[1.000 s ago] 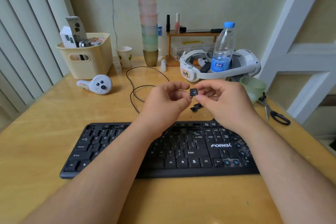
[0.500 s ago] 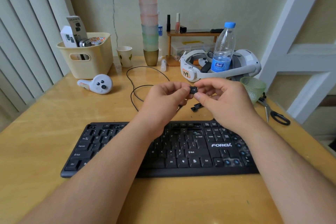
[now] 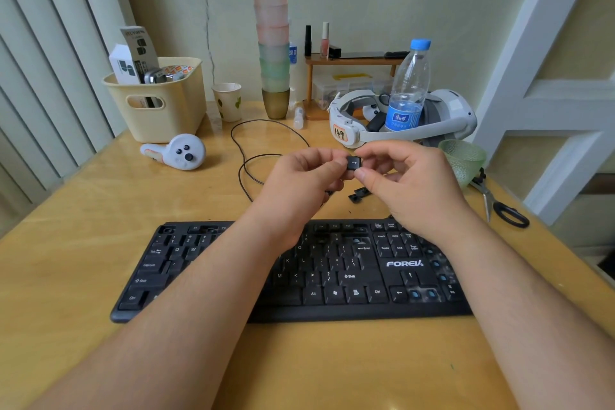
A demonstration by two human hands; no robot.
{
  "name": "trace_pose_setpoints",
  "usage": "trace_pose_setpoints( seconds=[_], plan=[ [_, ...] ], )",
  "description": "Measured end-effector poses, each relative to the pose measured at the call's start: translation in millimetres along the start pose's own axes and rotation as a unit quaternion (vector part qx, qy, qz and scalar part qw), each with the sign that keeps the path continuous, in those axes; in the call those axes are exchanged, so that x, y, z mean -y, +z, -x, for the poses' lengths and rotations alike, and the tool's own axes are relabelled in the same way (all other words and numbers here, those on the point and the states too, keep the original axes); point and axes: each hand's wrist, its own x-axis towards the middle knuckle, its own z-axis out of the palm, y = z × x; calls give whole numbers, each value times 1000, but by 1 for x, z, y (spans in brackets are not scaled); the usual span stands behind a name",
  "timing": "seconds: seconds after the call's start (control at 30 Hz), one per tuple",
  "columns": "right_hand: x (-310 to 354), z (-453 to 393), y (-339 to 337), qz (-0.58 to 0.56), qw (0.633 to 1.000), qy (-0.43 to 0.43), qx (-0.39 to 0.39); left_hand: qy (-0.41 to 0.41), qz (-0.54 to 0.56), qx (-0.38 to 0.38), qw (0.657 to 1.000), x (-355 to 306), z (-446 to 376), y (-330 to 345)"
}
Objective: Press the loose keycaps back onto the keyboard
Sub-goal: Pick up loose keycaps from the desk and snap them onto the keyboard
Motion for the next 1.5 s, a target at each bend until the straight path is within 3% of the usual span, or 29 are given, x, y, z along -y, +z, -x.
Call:
trace_pose_setpoints(
  seconds=[1.2,1.5],
  plan=[
    [6,1,0,2,1000,7,-8,3,-11,29,1000,9,-5,-2],
    [2,-1,-3,-29,999,13,13,-43,46,20,998,6,-6,-4]
  ],
)
